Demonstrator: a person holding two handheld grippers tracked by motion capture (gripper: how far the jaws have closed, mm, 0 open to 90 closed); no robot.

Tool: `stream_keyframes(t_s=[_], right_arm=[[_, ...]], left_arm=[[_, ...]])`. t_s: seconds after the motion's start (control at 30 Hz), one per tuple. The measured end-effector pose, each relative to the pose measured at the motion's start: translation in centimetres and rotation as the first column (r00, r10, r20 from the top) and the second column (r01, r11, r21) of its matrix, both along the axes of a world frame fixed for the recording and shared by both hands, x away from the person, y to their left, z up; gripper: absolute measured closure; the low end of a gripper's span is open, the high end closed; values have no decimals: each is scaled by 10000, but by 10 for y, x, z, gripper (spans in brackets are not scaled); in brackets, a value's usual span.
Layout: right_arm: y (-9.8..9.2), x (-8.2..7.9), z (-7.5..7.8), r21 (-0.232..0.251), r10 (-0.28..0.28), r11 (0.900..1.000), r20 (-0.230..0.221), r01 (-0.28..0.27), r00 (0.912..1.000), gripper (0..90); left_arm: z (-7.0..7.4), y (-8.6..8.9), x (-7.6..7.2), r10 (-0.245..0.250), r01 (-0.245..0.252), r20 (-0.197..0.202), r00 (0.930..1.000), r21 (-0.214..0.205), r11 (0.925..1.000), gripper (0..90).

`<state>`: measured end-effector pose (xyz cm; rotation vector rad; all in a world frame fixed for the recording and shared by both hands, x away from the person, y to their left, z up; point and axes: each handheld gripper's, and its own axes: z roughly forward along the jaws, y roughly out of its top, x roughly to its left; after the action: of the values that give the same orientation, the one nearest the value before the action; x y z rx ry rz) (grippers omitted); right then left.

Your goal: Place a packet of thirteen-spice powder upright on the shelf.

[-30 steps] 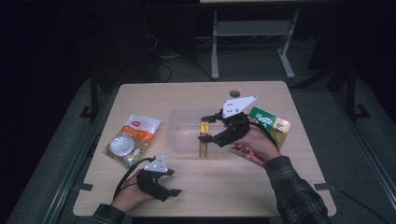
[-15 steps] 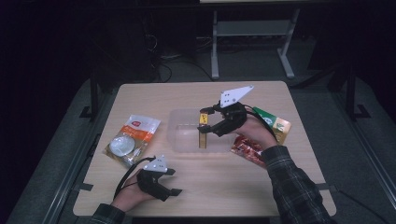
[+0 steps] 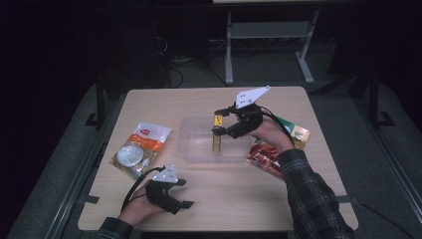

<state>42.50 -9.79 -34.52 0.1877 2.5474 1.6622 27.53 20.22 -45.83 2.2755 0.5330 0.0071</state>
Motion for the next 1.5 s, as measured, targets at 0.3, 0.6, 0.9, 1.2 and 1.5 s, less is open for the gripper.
stream_keyframes(t_s=[0.3, 0.6, 0.9, 1.2, 1.5], right_arm=[[-2, 10, -7, 183, -10, 9998, -105, 12, 9999, 312], [-3, 19, -8, -74, 270, 9996, -284, -273, 9992, 311], [10, 26, -11, -715, 465, 9963, -200, -478, 9987, 311], [13, 32, -22, -1015, 306, 9943, -354, -340, 9989, 310], [8, 36, -35, -1151, 163, 9931, -648, -237, 9978, 306]], left_arm=[[-1, 0, 2, 29, -29, -61, 10000, 52, 10000, 172], [-2, 0, 2, 9, -8, -92, 10000, 90, 10000, 172], [-2, 0, 2, -41, 41, -71, 10000, 96, 9999, 172], [-2, -1, 1, -95, 96, -100, 9999, 82, 9999, 172], [-2, -2, 1, -190, 191, -94, 9998, 204, 9996, 172]])
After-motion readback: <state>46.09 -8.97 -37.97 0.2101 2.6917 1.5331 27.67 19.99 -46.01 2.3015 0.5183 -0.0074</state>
